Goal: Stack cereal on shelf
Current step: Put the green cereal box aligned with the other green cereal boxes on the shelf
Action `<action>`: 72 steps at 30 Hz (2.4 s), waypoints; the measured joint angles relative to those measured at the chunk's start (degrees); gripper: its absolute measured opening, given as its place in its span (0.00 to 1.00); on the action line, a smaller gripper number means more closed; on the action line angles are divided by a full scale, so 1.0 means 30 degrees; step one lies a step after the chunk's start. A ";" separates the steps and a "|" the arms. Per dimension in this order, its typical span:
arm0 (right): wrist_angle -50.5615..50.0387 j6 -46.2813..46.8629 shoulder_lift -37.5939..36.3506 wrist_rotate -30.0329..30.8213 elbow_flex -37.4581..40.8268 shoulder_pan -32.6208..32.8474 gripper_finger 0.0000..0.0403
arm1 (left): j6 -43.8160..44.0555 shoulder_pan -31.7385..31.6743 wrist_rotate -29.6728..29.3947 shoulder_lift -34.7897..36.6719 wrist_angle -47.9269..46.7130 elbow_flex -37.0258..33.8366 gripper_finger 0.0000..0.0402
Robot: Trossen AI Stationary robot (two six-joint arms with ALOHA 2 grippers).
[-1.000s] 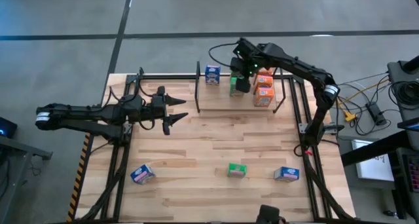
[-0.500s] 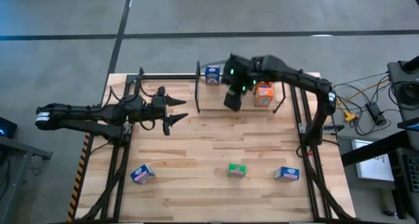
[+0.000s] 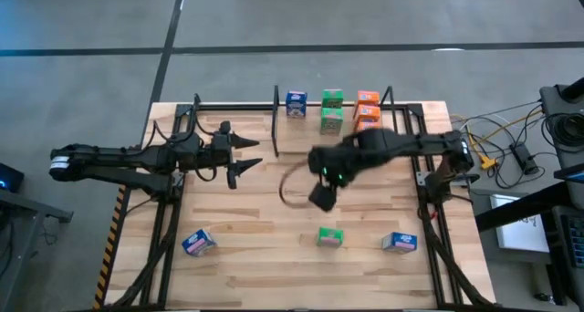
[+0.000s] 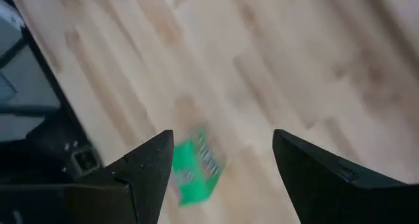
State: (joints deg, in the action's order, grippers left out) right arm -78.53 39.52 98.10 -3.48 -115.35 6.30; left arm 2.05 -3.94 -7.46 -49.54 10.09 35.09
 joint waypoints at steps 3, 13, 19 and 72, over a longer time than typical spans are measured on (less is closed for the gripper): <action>-0.0615 0.1195 0.0000 0.0080 0.0369 0.1677 0.62 | 0.0001 0.0005 0.0004 0.0000 0.0000 0.0004 0.56; -0.0385 -0.0770 0.0000 0.5640 0.3963 0.6994 0.62 | -0.0493 -0.0002 0.0007 0.0000 0.0080 0.0007 0.56; 0.1803 0.0322 0.0000 0.7465 0.6569 0.7939 0.64 | -0.0508 -0.0002 0.0006 0.0000 0.0175 0.0007 0.56; 0.7995 -0.2671 -0.0621 0.3936 1.0505 0.6483 0.44 | -0.0520 -0.0002 -0.0015 0.0000 0.0197 0.0007 0.56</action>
State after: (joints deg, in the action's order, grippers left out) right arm -54.54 31.51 96.24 8.33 -83.83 25.75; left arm 0.49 -3.95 -7.51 -49.54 10.68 35.11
